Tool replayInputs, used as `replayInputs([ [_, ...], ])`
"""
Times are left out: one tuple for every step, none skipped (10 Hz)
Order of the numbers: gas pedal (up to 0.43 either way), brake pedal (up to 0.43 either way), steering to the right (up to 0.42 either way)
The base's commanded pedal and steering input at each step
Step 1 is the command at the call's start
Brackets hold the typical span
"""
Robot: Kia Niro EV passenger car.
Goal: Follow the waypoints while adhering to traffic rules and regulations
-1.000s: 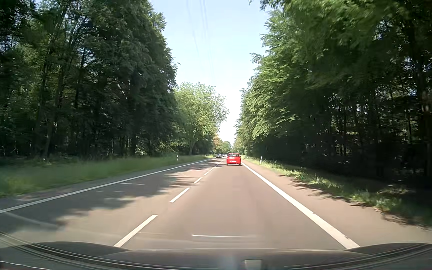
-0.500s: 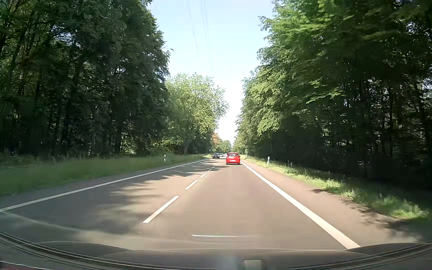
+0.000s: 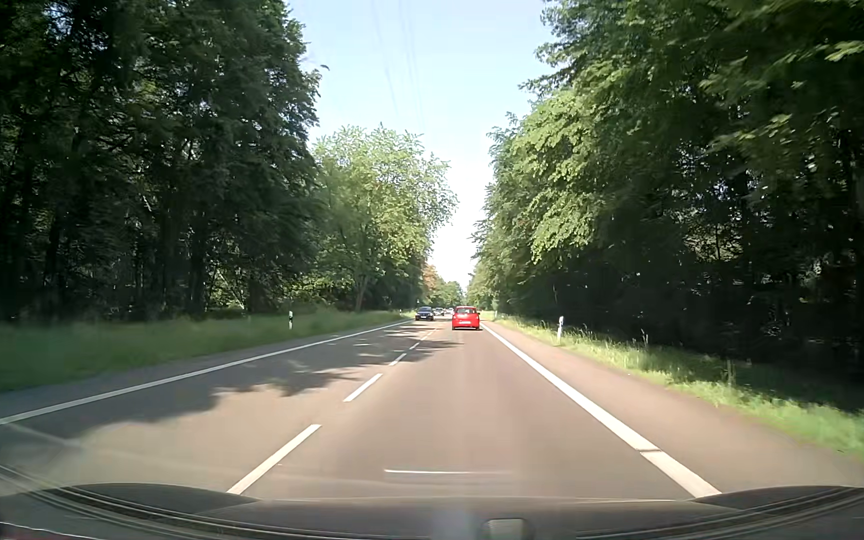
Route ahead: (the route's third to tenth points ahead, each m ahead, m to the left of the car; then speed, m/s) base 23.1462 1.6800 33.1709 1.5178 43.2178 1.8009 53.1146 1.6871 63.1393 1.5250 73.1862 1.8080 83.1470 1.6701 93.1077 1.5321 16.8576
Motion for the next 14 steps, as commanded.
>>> replayInputs([
  [0.118, 0.03, 0.002],
  [0.118, 0.03, 0.002],
  [0.118, 0.03, 0.002],
  [0.118, 0.03, 0.002],
  [0.118, 0.03, 0.002],
  [0.118, 0.03, 0.003],
  [0.13, 0.03, 0.003],
  [0.13, 0.03, 0.003],
  [0.13, 0.03, 0.003],
  [0.13, 0.03, 0.003],
  [0.13, 0.03, 0.003],
  [0.13, 0.03, 0.003],
  [0.13, 0.03, 0.003],
  [0.13, 0.03, 0.003],
])
